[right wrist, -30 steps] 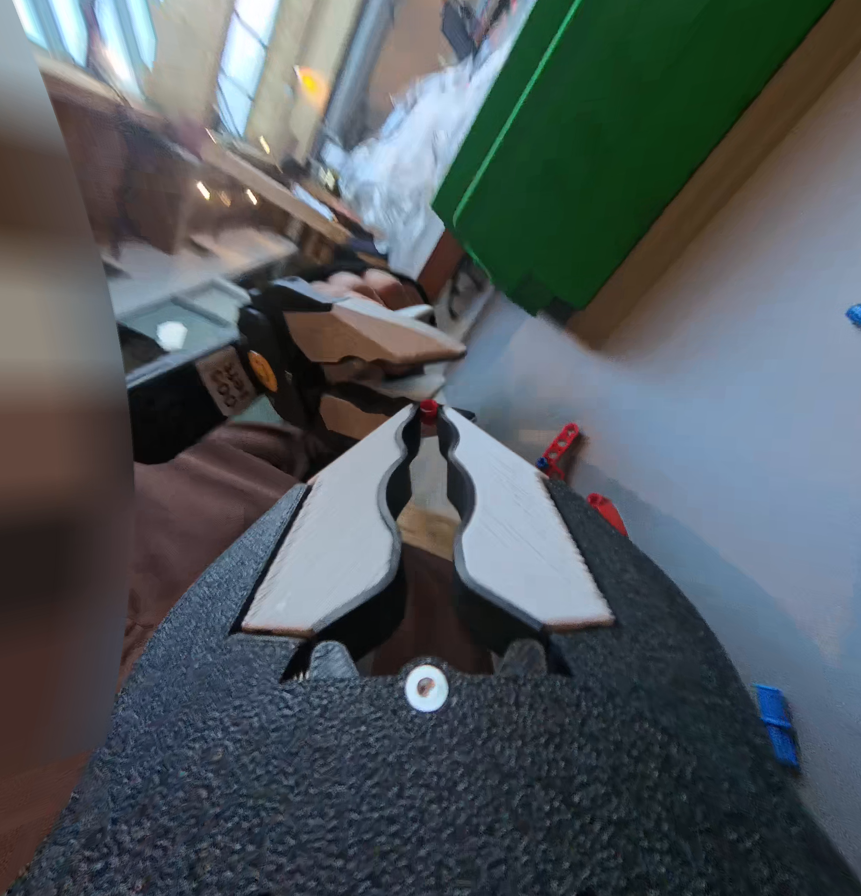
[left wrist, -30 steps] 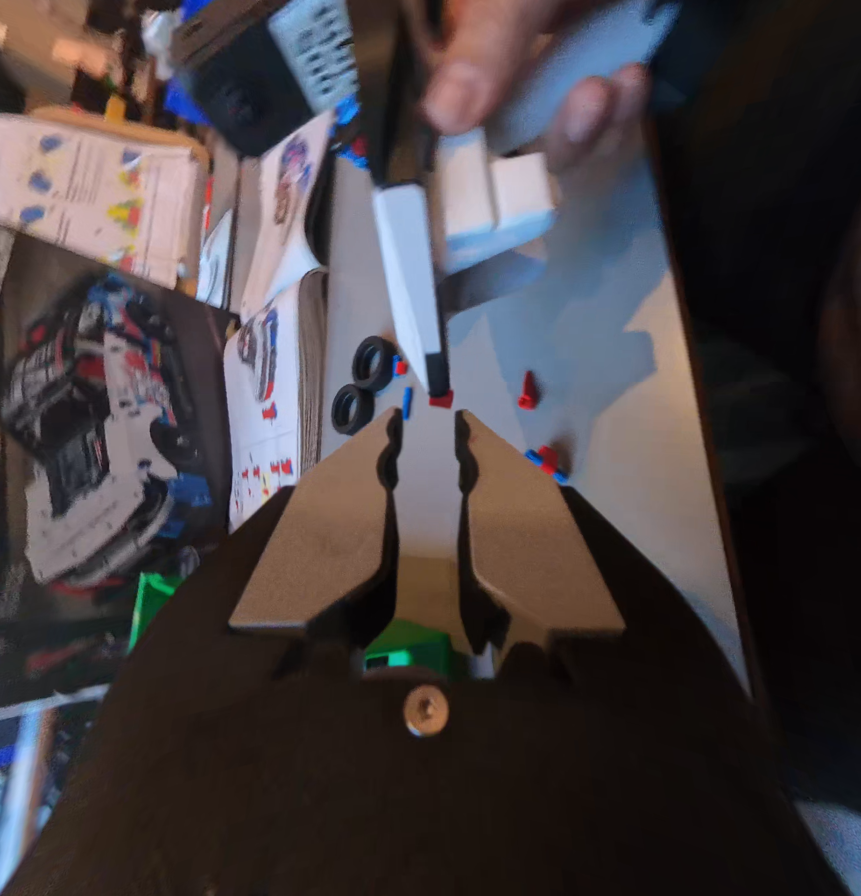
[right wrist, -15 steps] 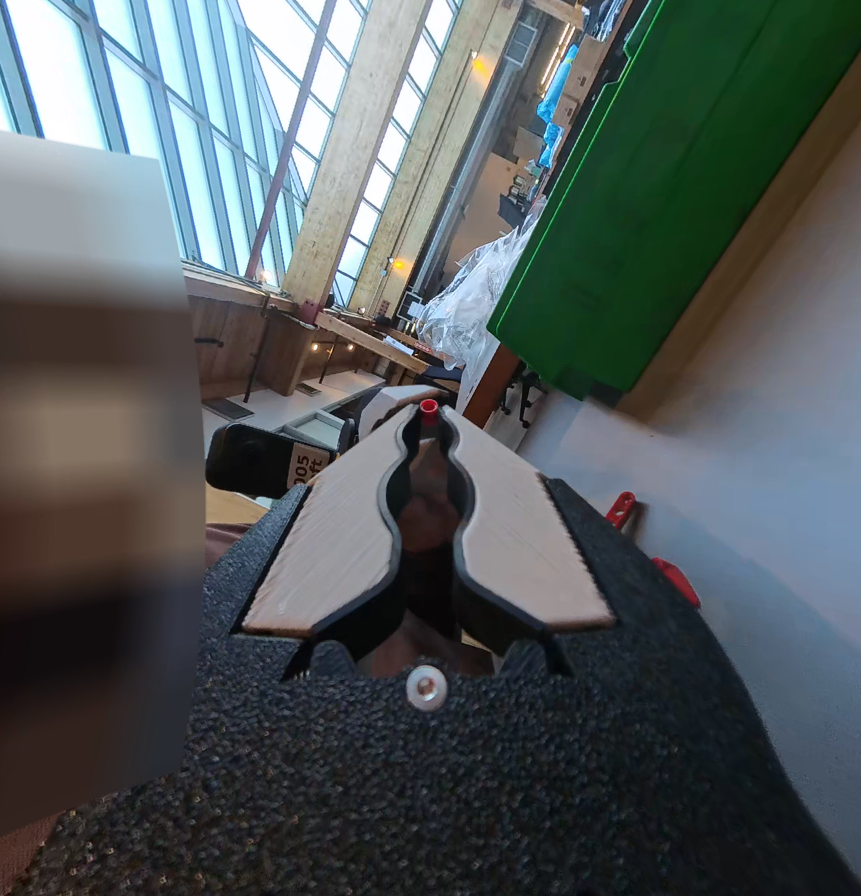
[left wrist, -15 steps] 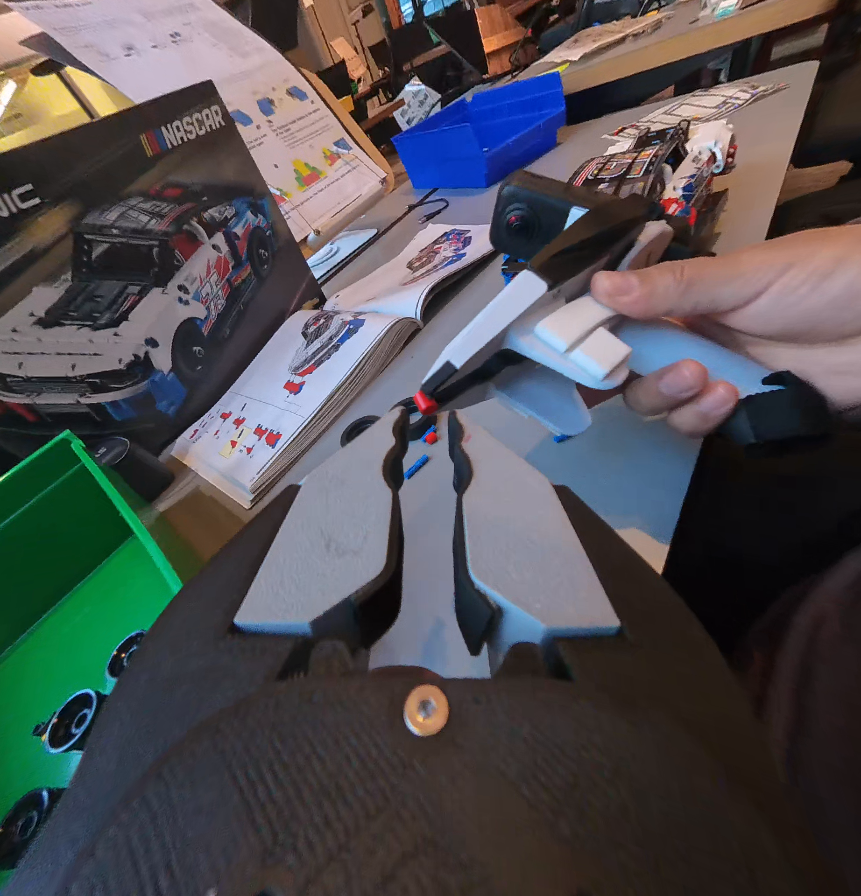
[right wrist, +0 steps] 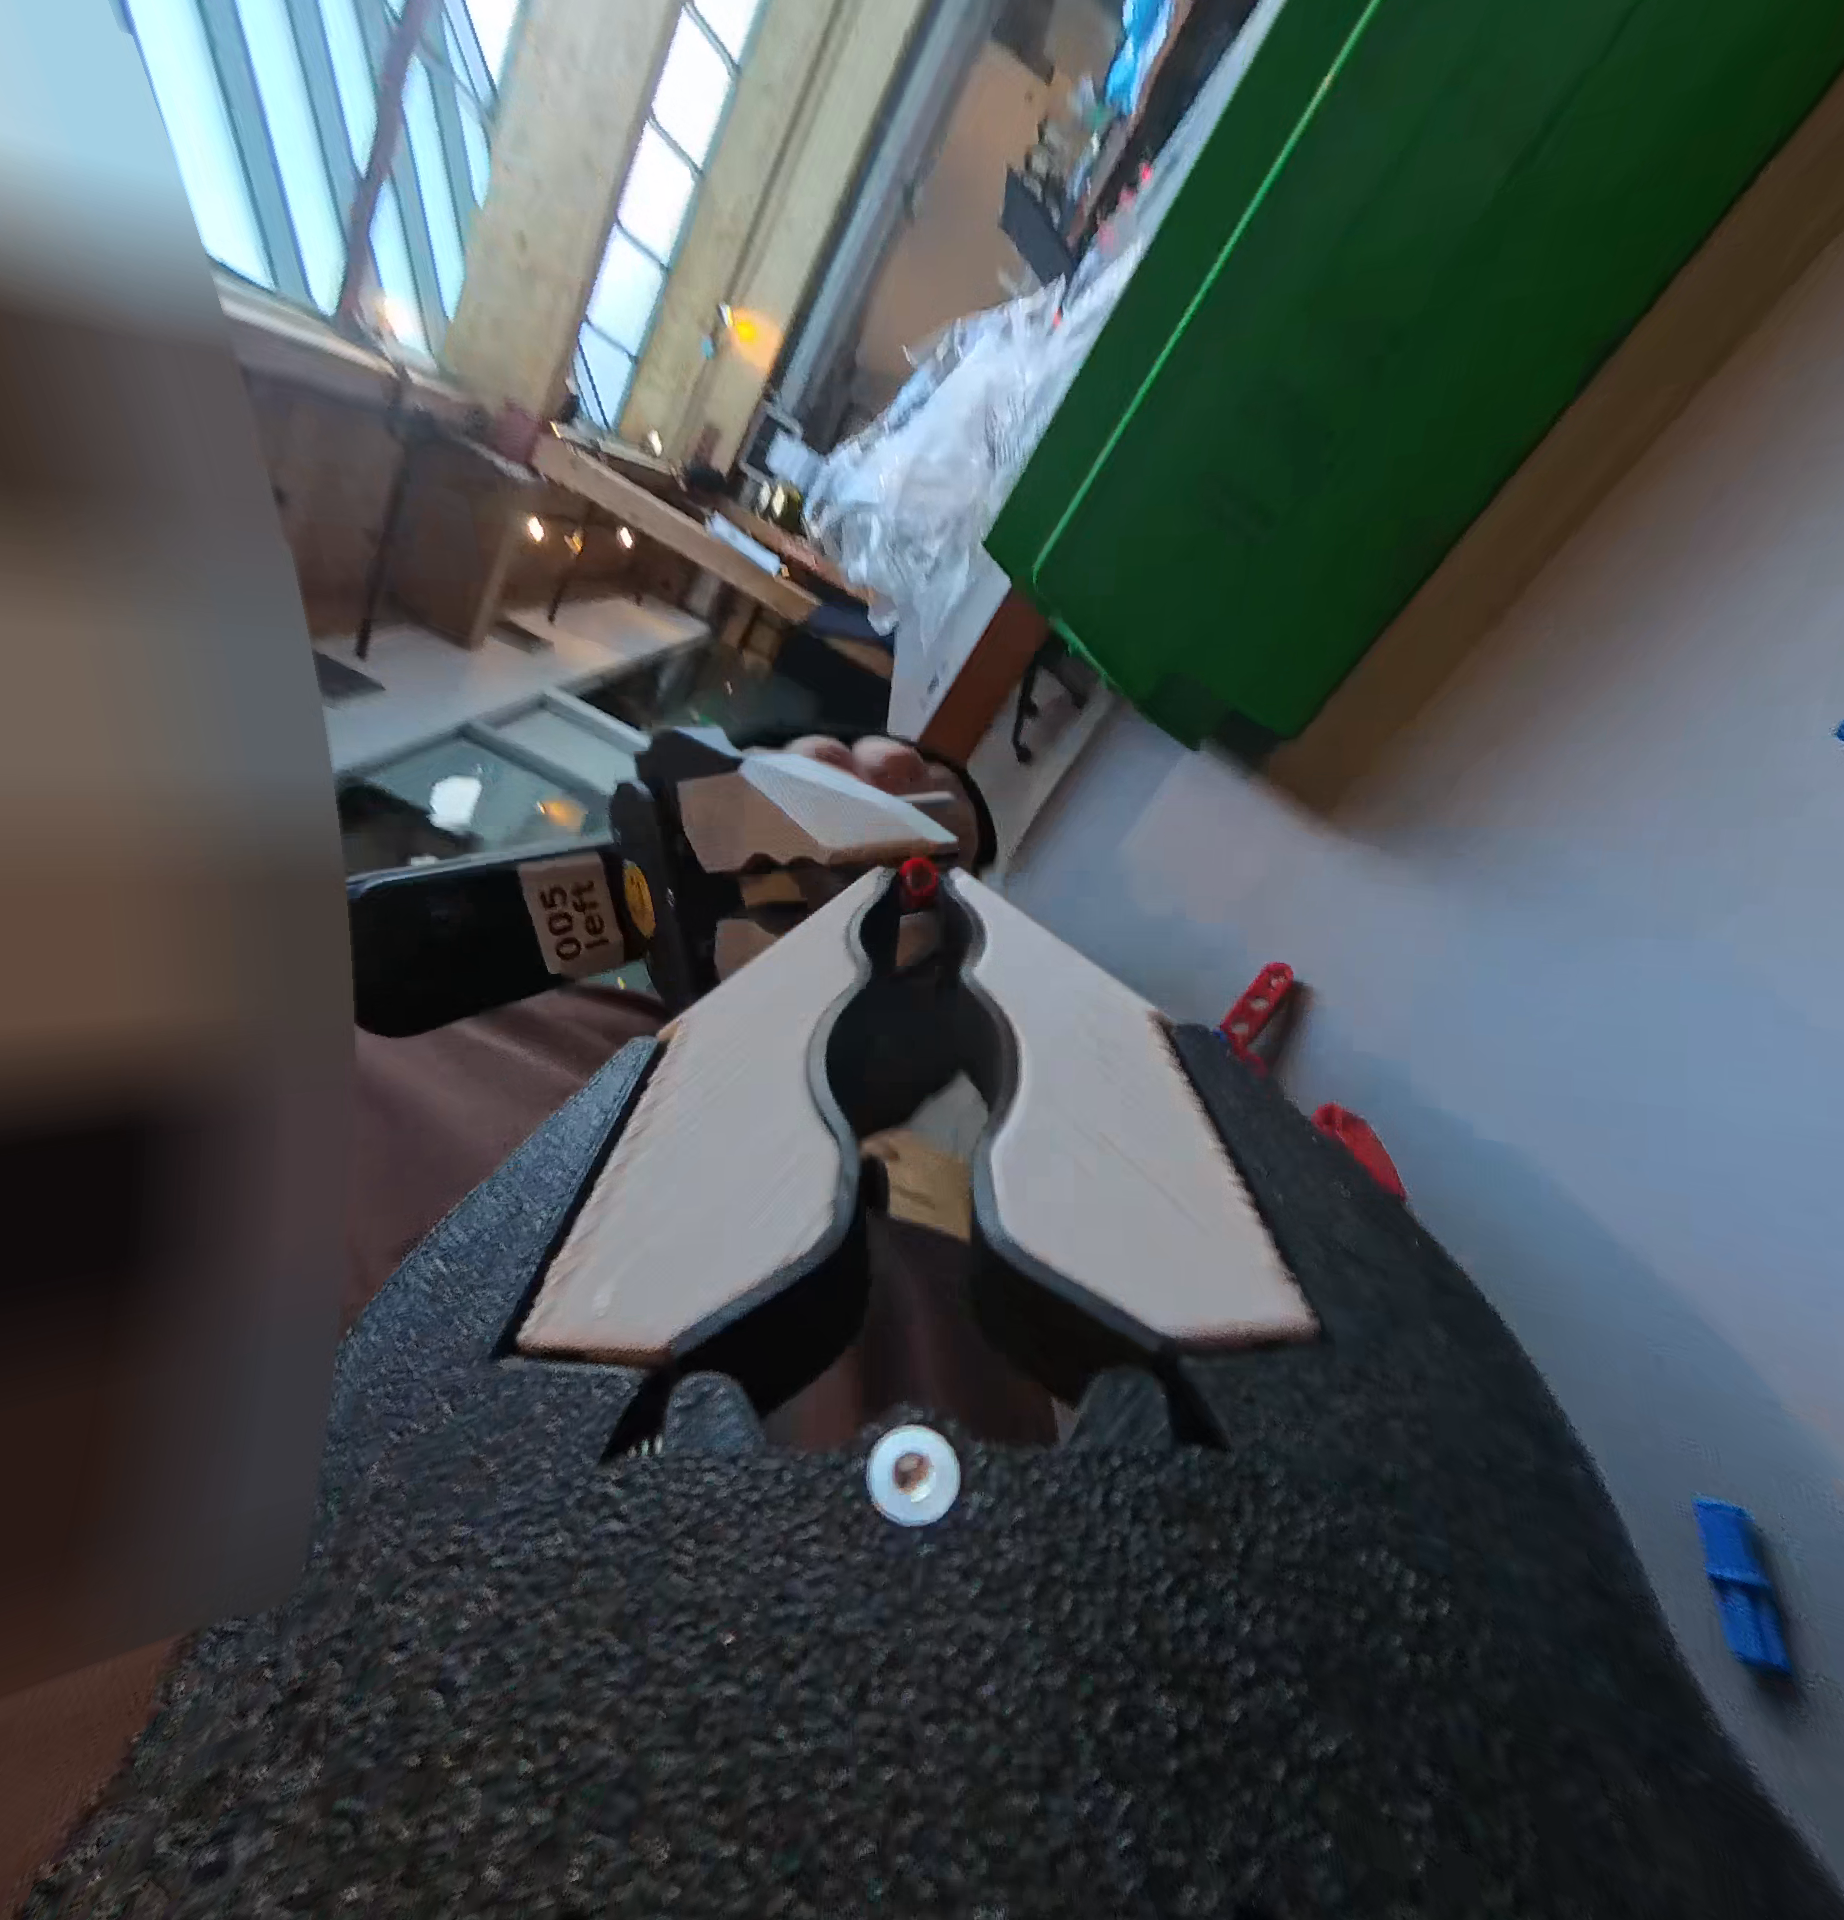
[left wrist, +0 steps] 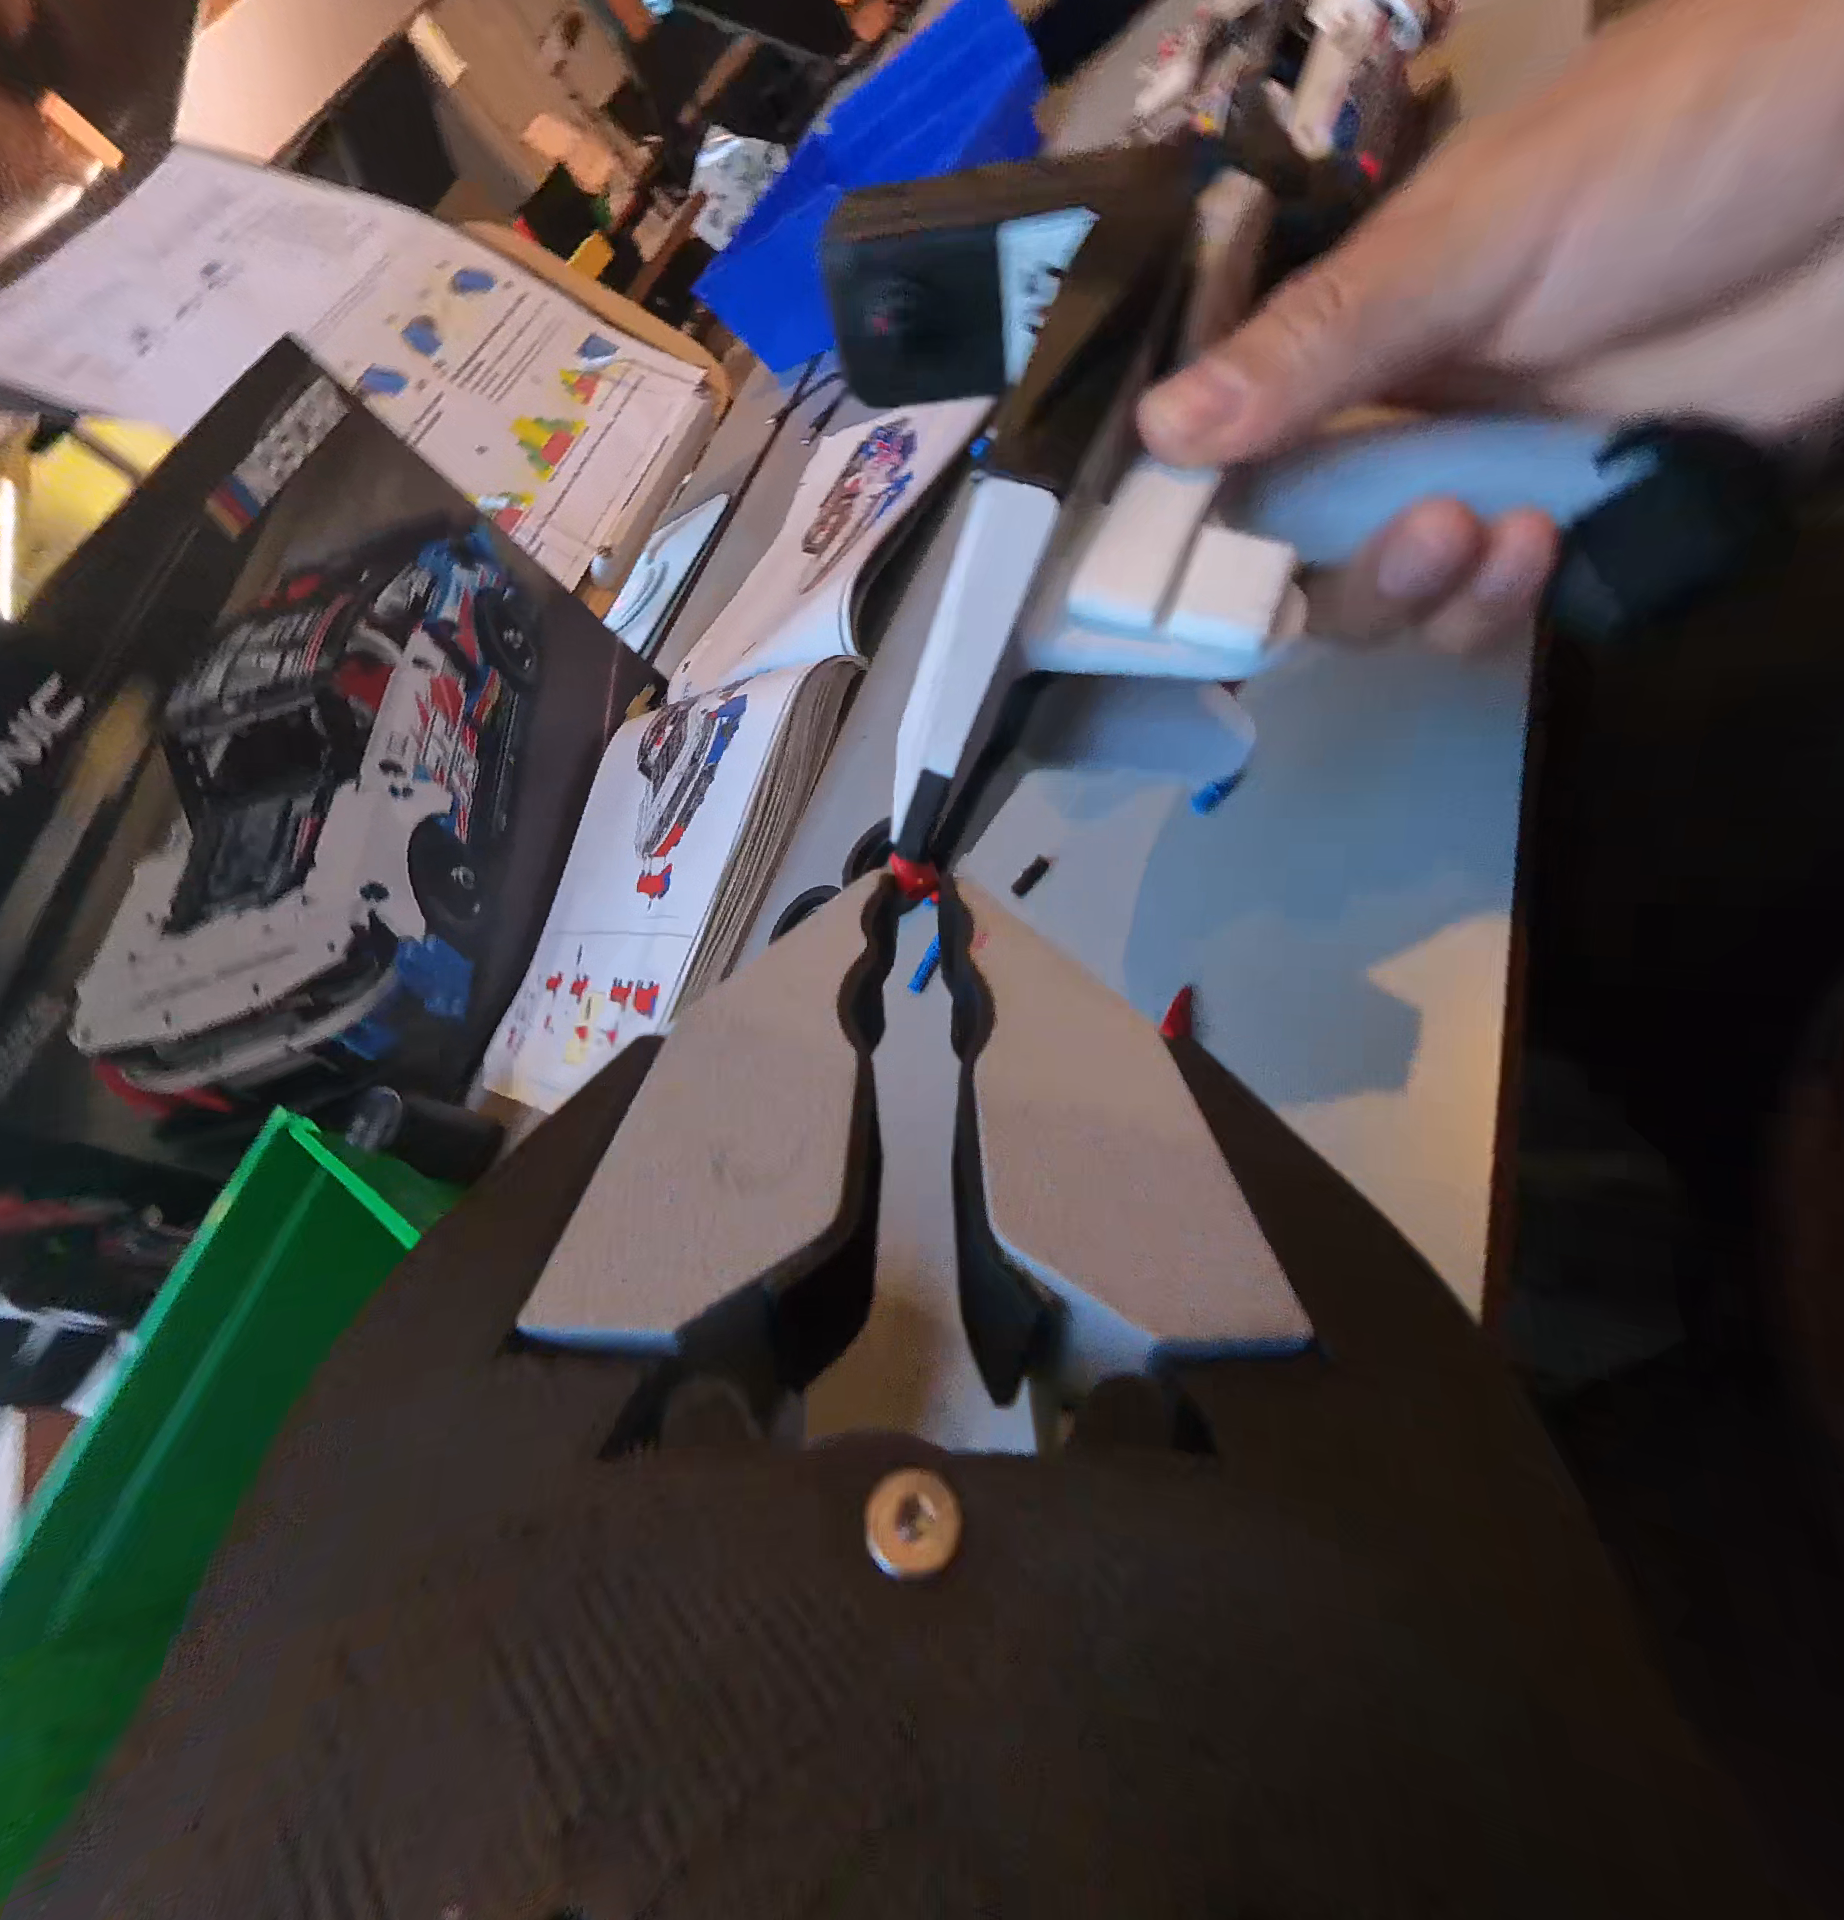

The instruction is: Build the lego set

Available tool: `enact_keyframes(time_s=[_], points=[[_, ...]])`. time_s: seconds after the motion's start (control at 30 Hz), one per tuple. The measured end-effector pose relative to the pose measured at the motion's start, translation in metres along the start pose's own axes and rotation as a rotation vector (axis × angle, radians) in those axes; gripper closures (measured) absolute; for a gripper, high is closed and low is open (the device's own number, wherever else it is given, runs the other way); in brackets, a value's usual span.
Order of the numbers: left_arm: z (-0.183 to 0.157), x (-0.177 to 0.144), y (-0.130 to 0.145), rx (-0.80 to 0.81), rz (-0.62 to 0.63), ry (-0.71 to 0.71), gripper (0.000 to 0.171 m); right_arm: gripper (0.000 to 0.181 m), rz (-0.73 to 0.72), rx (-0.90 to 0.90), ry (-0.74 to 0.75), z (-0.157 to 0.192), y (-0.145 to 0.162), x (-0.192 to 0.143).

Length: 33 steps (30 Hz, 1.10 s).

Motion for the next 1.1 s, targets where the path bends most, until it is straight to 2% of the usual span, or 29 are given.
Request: enact_keyframes(time_s=[0.1,0.23,0.4,0.57,0.63,0.77,0.87,1.0,1.1], points=[[-0.006,-0.002,0.001,0.159,0.025,0.056,0.167,0.176,0.121,-0.061,0.054,0.003,0.001,0.0],[-0.01,-0.006,0.001,0.278,0.014,0.144,0.167,0.176,0.262,-0.154,0.098,0.009,0.001,0.001],[-0.01,-0.01,0.002,0.301,-0.046,0.204,0.167,0.176,0.33,-0.218,0.091,0.014,0.0,0.003],[-0.012,-0.009,0.009,0.148,-0.069,0.203,0.167,0.176,0.305,-0.269,0.096,0.008,0.003,0.004],[-0.012,-0.01,0.014,0.056,-0.053,0.191,0.165,0.176,0.298,-0.328,0.167,0.001,0.005,0.002],[-0.013,-0.007,0.039,-0.223,0.05,0.247,0.138,0.176,0.33,-0.424,0.263,-0.013,0.011,0.003],[-0.014,-0.001,0.058,-0.335,0.145,0.284,0.131,0.176,0.361,-0.478,0.251,-0.015,0.014,0.009],[-0.016,0.007,0.067,-0.468,0.236,0.347,0.119,0.177,0.42,-0.576,0.267,-0.014,0.012,0.014],[-0.014,0.013,0.073,-0.55,0.288,0.38,0.117,0.176,0.474,-0.62,0.311,-0.018,0.009,0.018]])
Point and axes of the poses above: each gripper's, where its closed fingertips meet, x out along the fingers, y out of its underside, z = x × y across the jaws, the point moved 9 cm from there along -x, back along the fingers, and after that the axes turned 3 degrees about y, right-handed, at the moved point
